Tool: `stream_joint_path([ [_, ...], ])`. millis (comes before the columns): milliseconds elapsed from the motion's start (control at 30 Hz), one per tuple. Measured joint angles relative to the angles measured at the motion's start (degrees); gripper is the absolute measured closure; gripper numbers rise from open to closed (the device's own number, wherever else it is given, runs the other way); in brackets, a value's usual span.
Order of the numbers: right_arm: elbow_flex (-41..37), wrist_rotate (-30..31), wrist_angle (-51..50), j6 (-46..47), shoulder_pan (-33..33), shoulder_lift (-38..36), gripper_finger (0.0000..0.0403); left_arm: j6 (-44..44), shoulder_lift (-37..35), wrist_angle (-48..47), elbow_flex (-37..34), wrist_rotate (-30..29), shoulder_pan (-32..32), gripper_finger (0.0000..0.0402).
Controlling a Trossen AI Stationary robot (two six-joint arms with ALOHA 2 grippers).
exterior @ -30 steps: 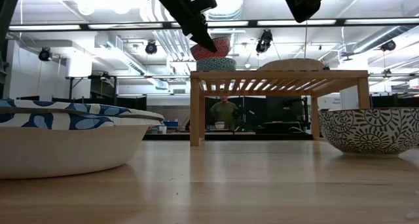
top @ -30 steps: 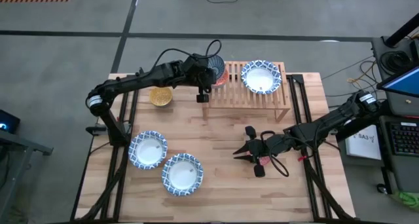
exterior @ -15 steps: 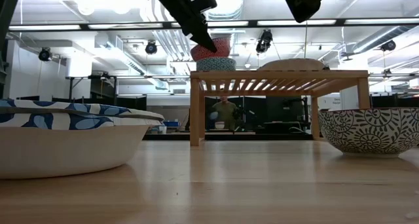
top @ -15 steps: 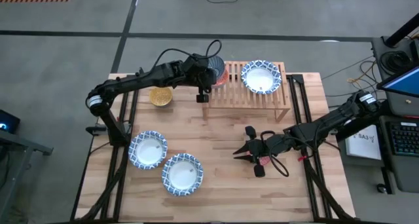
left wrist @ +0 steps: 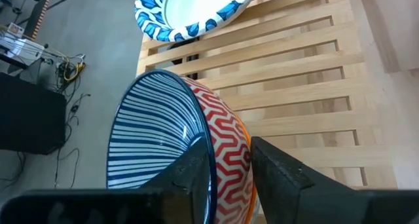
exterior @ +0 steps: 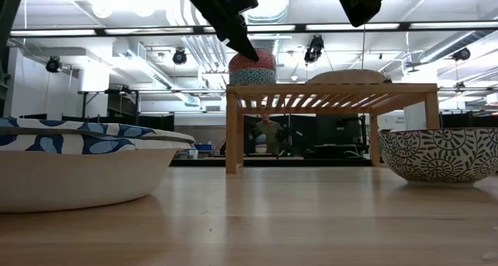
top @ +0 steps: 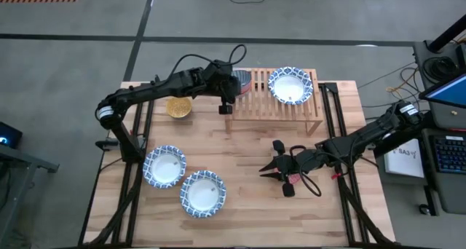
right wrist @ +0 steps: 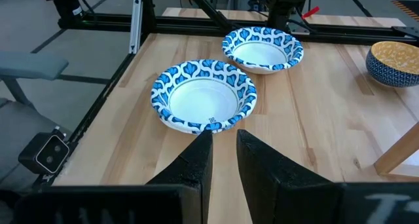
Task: Place and stack bowls onto a shelf
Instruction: Stack the blue patterned bowl on top of the orange patterned bowl on the shelf
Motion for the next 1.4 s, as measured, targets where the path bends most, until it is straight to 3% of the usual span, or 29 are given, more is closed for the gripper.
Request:
stream_joint_path([
  [300,0.0,0.0,0.0,0.0,0.0,0.0,0.0344,0.2,-0.2,-0.1,0.8,0.0,0.0,0.0288],
  [567,0.0,0.0,0.0,0.0,0.0,0.0,0.0344,0.4,-0.2,-4.7,5.6,0.0,0.0,0.0233],
  [667,0.0,0.0,-0.1,0.2,0.0,0.0,0.0344,0.4,-0.2,-9.6,9.2,-0.1,-0.1,0.0214],
  [800,0.0,0.0,-0.6,0.8,0.0,0.0,0.0344,0.3,-0.2,-23.0,14.8,-0.1,0.3,0.0207],
  [933,0.0,0.0,-1.6,1.1,0.0,0.0,0.0344,-2.6,-0.6,-34.1,16.4,-0.1,2.5,0.0220],
  [1033,0.0,0.0,-1.6,1.1,0.0,0.0,0.0344,-3.5,-1.2,-34.9,13.2,-0.1,4.7,0.0243],
  [1400,0.0,0.0,-1.4,1.1,0.0,0.0,0.0344,-2.0,-1.6,-13.4,-3.1,0.0,10.1,0.0353],
])
